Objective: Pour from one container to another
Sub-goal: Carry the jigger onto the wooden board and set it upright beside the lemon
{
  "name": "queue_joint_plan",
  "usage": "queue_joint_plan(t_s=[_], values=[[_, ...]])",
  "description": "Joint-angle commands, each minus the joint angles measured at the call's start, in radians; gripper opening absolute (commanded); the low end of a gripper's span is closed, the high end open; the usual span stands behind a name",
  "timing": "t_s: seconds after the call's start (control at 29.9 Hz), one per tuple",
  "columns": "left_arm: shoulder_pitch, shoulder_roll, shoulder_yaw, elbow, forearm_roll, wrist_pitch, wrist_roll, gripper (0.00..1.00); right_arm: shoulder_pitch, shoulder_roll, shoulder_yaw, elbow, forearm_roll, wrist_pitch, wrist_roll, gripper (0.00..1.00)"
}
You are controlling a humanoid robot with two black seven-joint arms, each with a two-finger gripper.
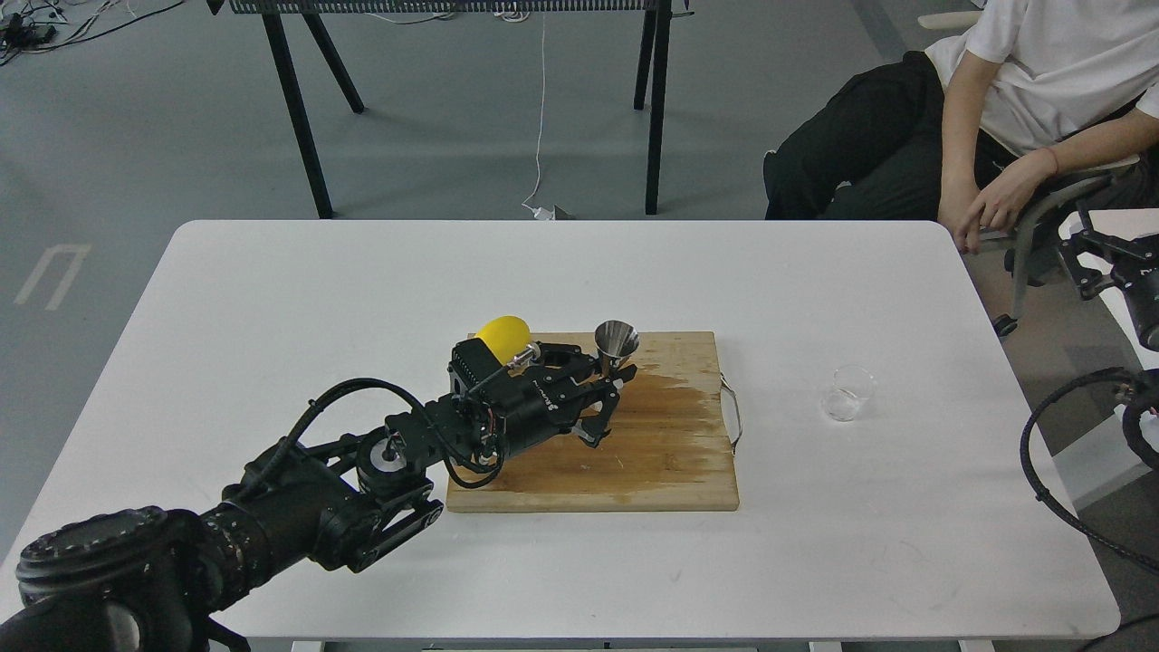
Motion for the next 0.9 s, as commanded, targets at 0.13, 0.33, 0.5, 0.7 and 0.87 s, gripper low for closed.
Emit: queue_joint_plan(t_s=[0.13,0.33,0.5,0.7,0.87], values=[[0.005,-0.001,0.010,0.022,0.000,0.000,0.002,0.21,-0.007,0.002,0.000,0.003,0.000,0.000,0.001,1.00],[-0.002,-0.001,0.007,0.023,0.000,0.000,0.025,0.48,-0.009,0.002,-0.002,-0.001,0.000,0.000,0.001,1.00],[0.002,-0.001,0.008,0.022,0.000,0.000,0.031,0.49,-0.009,0.002,-0.003,-0.004,0.000,0.000,0.001,1.00],[0.009,-0.001,0.007,0.017,0.000,0.000,0.031,0.49,-0.013,0.002,-0.002,-0.001,0.000,0.000,0.001,1.00],[0.006,-0.001,0.007,0.008,0.000,0.000,0.030,0.59,-0.013,0.002,-0.002,-0.003,0.000,0.000,0.001,1.00]])
